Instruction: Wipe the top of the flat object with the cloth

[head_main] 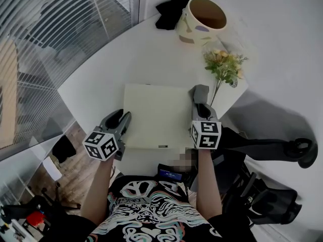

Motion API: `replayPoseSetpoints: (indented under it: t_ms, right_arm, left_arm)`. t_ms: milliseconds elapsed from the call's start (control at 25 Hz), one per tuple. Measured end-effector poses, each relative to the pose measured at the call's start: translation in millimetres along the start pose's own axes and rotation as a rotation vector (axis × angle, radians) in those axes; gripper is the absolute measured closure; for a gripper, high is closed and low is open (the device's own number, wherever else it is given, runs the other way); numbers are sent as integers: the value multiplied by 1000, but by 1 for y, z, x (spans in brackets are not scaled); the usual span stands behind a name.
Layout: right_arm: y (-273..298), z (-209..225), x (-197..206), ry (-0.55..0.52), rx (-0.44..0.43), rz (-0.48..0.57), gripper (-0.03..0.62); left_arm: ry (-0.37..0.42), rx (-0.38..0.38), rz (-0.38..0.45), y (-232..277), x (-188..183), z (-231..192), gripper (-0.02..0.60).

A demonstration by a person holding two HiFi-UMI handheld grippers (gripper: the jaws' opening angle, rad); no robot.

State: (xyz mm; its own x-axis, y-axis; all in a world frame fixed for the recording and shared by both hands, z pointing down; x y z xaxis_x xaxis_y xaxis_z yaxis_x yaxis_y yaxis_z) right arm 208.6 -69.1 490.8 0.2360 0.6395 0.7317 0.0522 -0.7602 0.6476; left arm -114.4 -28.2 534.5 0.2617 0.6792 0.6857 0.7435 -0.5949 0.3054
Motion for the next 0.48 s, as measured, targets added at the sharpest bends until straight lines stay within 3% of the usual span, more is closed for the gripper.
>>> replayPoseSetpoints:
  t_ms: [480]
  right_arm:
    - [4, -5, -5, -4, -17, -13, 580]
  left_arm:
    - [10, 3, 4, 0, 1, 0, 394]
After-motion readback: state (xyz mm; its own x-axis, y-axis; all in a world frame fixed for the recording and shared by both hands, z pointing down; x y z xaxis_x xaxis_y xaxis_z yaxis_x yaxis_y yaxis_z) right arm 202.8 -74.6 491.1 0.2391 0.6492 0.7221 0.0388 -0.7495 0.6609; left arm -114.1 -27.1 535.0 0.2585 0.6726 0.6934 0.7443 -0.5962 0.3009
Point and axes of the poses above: the fingertips, and each gripper's own axes: y forward along the fingers, z to its right, x out of its underside, the point moved 6 cm from there along -y, backward along the fingers, and after that the axes turned 11 degrees about x, right-handed, at the moved point
